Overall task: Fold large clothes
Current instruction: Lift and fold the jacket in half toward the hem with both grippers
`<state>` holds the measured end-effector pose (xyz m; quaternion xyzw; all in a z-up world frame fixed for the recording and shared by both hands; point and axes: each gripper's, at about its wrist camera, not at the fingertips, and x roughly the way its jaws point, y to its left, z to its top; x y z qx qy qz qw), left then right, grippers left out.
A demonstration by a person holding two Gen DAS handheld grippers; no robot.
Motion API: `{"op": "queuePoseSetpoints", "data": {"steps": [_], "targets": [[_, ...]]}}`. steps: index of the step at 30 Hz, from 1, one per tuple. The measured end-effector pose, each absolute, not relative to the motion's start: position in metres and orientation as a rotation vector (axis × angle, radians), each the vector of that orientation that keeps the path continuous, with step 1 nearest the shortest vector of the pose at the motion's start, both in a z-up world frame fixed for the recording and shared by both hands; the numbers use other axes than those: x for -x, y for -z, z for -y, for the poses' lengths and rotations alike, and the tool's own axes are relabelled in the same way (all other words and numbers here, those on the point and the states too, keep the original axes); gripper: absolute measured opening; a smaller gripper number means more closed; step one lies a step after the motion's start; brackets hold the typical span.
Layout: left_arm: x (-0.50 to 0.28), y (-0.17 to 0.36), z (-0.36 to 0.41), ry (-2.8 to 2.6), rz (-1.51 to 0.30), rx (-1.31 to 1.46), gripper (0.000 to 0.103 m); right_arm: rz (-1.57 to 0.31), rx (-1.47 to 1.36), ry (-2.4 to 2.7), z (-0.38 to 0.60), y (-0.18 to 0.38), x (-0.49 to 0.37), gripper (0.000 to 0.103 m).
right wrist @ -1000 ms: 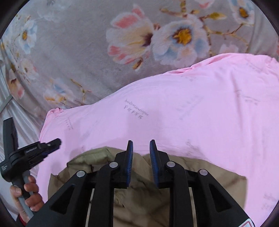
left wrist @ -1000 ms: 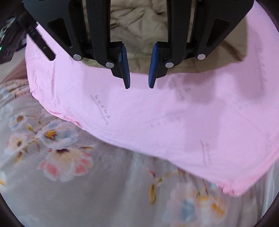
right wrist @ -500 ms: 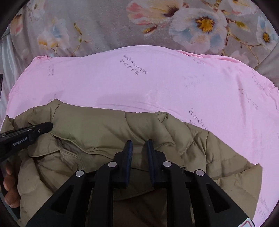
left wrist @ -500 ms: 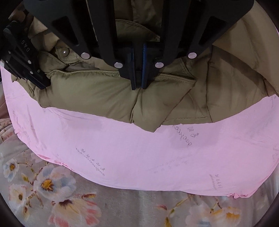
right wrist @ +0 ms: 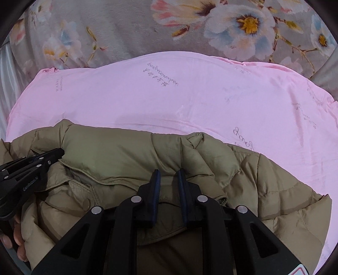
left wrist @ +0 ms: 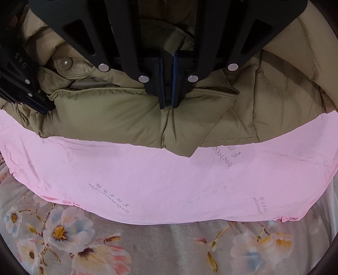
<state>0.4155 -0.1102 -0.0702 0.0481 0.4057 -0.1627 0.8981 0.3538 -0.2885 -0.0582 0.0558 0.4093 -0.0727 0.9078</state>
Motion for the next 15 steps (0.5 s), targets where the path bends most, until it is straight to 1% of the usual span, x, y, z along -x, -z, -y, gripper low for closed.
{"op": "queuePoseSetpoints", "data": {"steps": [15], "targets": [[-0.4139,0.0698,0.1197,0.308,-0.823,-0.155,0.005,-0.837,-0.126,0.145,0.2891,0.0584,-0.3553,0.015]]}}
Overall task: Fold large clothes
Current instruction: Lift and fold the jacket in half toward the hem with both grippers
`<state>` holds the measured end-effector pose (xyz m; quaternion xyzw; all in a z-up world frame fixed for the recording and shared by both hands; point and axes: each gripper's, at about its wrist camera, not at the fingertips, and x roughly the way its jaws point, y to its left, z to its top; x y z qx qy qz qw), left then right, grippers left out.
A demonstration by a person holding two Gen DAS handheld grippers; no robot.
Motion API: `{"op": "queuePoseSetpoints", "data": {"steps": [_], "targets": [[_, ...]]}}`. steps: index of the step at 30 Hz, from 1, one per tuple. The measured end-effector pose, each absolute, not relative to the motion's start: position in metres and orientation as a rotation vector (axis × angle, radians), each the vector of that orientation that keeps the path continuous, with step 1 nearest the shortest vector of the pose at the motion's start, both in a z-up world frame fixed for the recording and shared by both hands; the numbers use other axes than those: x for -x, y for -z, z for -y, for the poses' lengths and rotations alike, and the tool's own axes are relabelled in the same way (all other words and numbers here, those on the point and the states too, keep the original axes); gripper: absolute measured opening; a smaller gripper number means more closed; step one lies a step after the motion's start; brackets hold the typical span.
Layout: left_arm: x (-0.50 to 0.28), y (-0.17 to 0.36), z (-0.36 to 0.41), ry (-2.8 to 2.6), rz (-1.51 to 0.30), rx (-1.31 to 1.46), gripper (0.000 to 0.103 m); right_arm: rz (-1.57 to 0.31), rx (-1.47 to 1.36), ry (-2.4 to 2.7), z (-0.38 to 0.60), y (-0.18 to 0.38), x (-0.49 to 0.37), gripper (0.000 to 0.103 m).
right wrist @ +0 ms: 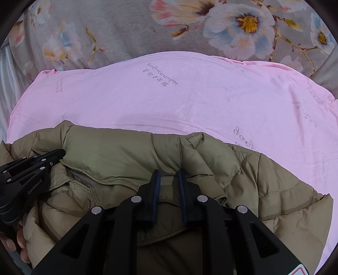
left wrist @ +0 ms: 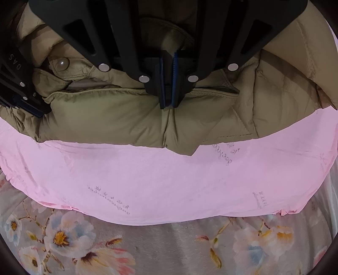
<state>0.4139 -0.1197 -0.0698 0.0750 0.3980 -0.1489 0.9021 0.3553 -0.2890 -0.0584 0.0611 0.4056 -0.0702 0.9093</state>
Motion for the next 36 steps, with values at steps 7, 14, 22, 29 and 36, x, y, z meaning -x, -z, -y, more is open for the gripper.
{"op": "queuePoseSetpoints", "data": {"steps": [7,14,22,29,36], "targets": [[-0.413,0.07,0.126,0.283,-0.811,-0.194,0.004,-0.816,-0.135,0.154,0.289,0.058,-0.356,0.015],[-0.35,0.029,0.051,0.345,-0.805,-0.042,0.058,-0.73,-0.376,0.073,0.332,0.005,-0.221,0.049],[-0.204,0.017,-0.121,0.385,-0.88,-0.008,0.075,-0.895,-0.364,0.047,0.381,0.019,0.025,0.073],[-0.11,0.07,-0.208,0.397,-1.078,0.296,0.075,-0.98,-0.634,-0.06,0.377,0.081,0.138,0.073],[-0.067,0.08,-0.203,0.523,-1.098,0.457,0.075,-0.877,-0.707,-0.154,0.346,0.09,0.156,0.075]]}}
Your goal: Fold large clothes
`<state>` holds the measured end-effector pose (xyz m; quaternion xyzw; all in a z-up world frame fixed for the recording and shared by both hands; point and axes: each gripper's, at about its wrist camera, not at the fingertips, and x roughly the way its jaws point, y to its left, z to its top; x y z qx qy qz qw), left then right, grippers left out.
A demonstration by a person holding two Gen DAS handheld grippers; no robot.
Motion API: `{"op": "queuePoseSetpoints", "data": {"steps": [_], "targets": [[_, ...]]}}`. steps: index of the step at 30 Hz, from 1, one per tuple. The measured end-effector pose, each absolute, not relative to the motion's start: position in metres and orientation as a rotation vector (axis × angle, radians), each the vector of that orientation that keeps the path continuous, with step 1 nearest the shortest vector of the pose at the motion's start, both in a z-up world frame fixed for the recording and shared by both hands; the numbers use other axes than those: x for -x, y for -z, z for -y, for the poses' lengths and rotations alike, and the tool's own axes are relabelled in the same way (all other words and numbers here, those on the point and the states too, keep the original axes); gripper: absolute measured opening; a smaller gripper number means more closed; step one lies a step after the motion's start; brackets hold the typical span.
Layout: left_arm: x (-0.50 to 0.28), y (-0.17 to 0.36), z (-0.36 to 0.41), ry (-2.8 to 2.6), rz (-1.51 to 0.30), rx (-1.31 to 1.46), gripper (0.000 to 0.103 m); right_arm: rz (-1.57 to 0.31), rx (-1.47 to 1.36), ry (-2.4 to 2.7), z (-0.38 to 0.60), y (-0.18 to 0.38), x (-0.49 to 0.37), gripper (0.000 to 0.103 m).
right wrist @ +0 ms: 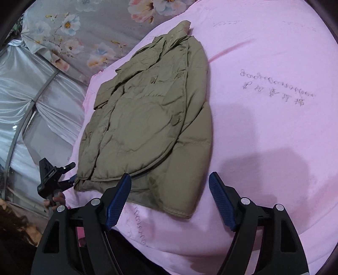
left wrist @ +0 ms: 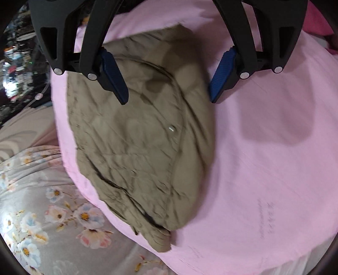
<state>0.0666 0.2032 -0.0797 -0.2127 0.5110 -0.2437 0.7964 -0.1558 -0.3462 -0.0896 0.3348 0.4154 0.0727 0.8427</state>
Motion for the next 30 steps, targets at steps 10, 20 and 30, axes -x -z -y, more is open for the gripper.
{"op": "queuePoseSetpoints", "data": {"steps": [10,20,30], "targets": [[-0.057,0.078,-0.18,0.511,-1.057,0.428,0.018,-0.84,-0.652,-0.112,0.323,0.09,0.138,0.024],[0.003,-0.024,-0.212,0.605,-0.859,0.415,0.007,-0.643,-0.453,-0.174,0.309,-0.011,0.204,0.009],[0.019,-0.149,-0.215,0.646,-0.564,0.374,0.008,-0.296,-0.433,-0.215,0.327,-0.136,0.192,0.009]]}}
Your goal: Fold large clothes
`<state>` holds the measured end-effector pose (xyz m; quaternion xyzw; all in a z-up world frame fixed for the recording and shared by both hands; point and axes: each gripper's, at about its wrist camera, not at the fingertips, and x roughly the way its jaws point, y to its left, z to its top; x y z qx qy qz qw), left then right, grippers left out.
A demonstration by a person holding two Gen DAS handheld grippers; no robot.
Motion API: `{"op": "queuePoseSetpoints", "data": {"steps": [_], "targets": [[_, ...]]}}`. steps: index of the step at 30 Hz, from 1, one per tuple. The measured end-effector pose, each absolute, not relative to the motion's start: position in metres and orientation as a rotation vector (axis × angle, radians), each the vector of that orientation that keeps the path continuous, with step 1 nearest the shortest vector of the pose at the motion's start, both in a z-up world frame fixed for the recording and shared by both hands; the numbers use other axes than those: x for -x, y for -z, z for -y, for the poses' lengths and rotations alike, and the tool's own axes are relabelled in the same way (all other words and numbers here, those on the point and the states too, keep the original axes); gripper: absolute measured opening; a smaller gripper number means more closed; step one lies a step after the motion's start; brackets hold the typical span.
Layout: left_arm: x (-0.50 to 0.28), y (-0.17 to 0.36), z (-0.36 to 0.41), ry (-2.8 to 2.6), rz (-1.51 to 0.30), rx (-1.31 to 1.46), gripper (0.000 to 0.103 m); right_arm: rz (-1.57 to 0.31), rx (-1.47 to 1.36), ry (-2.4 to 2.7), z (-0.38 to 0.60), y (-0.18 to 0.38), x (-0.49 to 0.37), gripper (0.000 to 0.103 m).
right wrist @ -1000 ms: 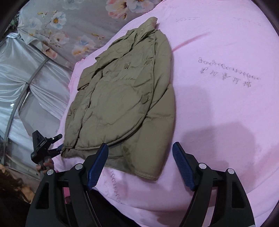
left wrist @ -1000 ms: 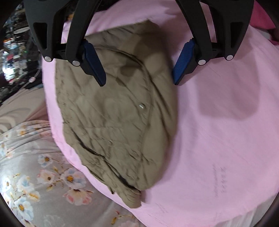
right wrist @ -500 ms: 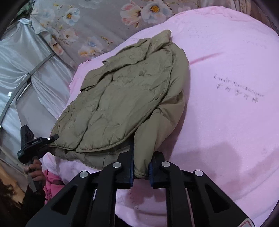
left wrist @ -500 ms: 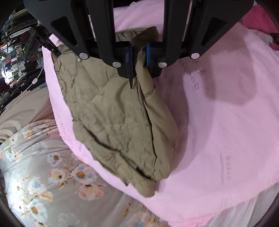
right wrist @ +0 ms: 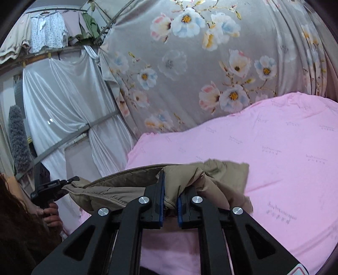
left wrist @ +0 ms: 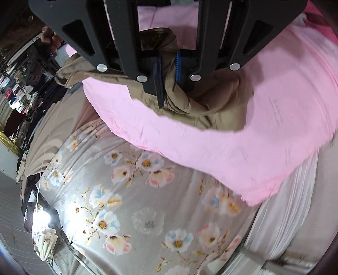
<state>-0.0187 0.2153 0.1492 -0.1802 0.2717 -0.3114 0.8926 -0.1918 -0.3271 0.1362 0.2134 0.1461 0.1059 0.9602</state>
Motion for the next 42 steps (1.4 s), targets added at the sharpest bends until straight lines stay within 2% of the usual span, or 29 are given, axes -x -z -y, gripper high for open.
{"op": "queuePoseSetpoints", "data": {"steps": [6,11,19,25,35,40,42], "targets": [[-0.072,-0.148,-0.138,0.462,-0.57,0.206,0.009,-0.335,-0.465,-0.107,0.331,-0.128,0.082,0.009],[-0.155,-0.11,-0.094,0.362,-0.62,0.122,0.009,-0.405,-0.51,0.004,0.339,-0.094,-0.003,0.009],[-0.233,-0.031,-0.056,0.298,-0.766,0.047,0.011,-0.562,-0.524,0.12,0.338,-0.027,-0.088,0.009],[-0.254,0.026,-0.053,0.277,-0.826,0.06,0.012,-0.635,-0.538,0.139,0.336,0.013,-0.109,0.009],[-0.253,0.04,-0.052,0.29,-0.788,0.108,0.014,-0.642,-0.532,0.148,0.331,0.033,-0.117,0.009],[-0.251,0.035,-0.058,0.318,-0.785,0.141,0.014,-0.587,-0.597,0.091,0.342,0.023,-0.101,0.016],[-0.241,0.023,-0.069,0.354,-0.775,0.159,0.021,-0.548,-0.625,0.056,0.347,0.008,-0.082,0.025]]}}
